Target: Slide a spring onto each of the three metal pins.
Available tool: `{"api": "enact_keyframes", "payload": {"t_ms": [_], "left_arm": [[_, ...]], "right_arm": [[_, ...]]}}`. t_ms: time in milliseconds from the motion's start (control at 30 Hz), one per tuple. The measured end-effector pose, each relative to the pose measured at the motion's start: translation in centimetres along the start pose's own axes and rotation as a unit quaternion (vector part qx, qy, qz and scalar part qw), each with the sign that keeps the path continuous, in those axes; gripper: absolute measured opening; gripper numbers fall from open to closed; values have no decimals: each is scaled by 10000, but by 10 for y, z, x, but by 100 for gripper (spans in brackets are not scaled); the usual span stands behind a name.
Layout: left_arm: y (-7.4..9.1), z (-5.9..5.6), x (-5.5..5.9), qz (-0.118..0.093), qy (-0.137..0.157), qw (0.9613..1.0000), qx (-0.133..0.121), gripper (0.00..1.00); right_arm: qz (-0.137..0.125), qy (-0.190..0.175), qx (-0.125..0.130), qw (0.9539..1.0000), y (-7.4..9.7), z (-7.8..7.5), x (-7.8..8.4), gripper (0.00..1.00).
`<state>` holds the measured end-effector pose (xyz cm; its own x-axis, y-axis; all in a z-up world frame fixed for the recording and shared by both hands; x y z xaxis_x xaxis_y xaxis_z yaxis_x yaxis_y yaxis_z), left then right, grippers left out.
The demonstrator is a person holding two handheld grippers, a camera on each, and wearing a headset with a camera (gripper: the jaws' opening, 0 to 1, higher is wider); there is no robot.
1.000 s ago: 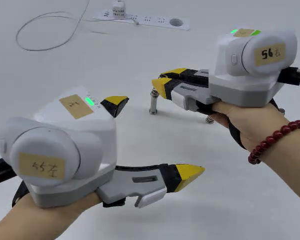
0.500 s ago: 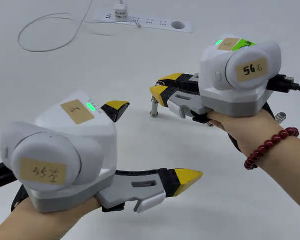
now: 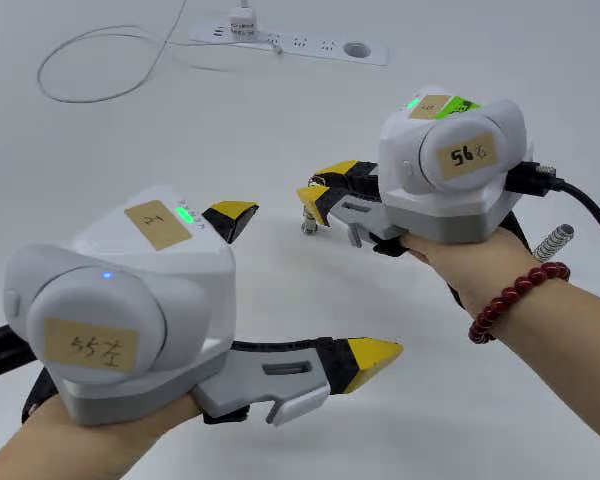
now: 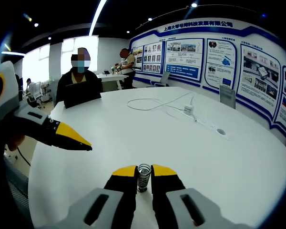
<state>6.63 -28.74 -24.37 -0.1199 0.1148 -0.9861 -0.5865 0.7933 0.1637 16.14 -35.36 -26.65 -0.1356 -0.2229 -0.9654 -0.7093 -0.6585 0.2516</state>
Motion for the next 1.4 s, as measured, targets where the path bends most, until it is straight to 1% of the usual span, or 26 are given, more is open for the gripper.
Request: {"api": "enact_keyframes", "payload": {"t_ms": [133, 500, 667, 733, 833, 933, 1067, 1167, 1233, 1400], "left_arm": [[1, 2, 1, 36, -18, 10000, -23, 98], [1, 4, 1, 30, -40, 10000, -49, 98], [1, 3, 1, 38, -41, 10000, -44, 98], [1, 3, 1, 36, -45, 10000, -42, 98], [2, 4, 0, 46, -50, 10000, -52, 98], [2, 4, 0, 53, -51, 10000, -62, 98], [2, 6, -2, 79, -63, 9999, -80, 98], [1, 7, -5, 34, -21, 9999, -101, 99], [1, 7, -7, 17, 0, 9999, -114, 99], [3, 8, -10, 22, 12, 9999, -141, 99]], "right_arm": [[49, 1, 10, 10000, -2, 0, 4, 12], [202, -70, 55, 9998, -6, -1, 14, 12], [187, -117, 66, 9997, -7, -2, 14, 12], [218, -128, 66, 9997, -7, -1, 15, 12], [251, -183, 50, 9995, -6, 0, 16, 18], [221, -204, 50, 9995, -4, 0, 13, 19], [86, -238, 44, 9997, 1, 1, 2, 22], [18, -229, 40, 9997, 6, 1, -4, 23], [7, -280, 60, 9996, 10, 0, -8, 26], [16, -313, 115, 9994, 22, -4, -15, 29]]}}
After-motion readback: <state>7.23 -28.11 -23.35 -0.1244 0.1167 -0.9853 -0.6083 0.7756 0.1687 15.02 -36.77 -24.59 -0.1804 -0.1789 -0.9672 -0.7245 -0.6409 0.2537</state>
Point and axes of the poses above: the centre of the closed fingertips' face, and the gripper's own axes: y roughly backward along the fingers, z roughly to its left, x roughly out of its underside, the point moved 6 cm from there along y, roughly backward along the fingers, and after that the axes turned 13 degrees about -z, right-handed, at the moved point
